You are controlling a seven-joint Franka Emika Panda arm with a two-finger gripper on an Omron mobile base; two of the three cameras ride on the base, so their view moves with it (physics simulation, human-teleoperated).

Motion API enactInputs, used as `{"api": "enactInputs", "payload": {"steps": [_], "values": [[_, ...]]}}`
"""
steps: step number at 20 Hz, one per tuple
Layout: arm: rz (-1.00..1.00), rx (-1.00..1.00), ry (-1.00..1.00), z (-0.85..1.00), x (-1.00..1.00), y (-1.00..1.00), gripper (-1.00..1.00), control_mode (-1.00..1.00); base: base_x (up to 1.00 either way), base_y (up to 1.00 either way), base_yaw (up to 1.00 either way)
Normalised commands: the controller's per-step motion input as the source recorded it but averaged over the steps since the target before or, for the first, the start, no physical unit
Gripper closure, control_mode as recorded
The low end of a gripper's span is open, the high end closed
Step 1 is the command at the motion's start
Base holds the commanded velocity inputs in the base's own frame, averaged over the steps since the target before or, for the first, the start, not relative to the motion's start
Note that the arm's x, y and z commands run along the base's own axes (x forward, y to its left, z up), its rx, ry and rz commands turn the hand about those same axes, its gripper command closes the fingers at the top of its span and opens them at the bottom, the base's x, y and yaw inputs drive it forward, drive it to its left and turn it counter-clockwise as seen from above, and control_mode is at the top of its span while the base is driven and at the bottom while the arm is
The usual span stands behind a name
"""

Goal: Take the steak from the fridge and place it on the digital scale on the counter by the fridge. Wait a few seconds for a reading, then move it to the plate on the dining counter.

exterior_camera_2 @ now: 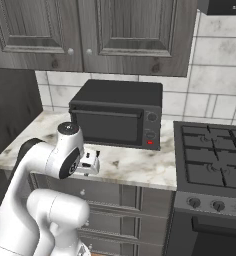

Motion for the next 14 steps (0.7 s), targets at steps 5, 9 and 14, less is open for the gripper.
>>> {"api": "enactInputs", "payload": {"steps": [5,9,14], "values": [[0.0,0.0,0.0,0.0,0.0,0.0,-1.0,-1.0,0.0,0.0,0.0],[0.0,0.0,0.0,0.0,0.0,0.0,-1.0,-1.0,0.0,0.0,0.0],[0.0,0.0,0.0,0.0,0.0,0.0,-1.0,-1.0,0.0,0.0,0.0]]}}
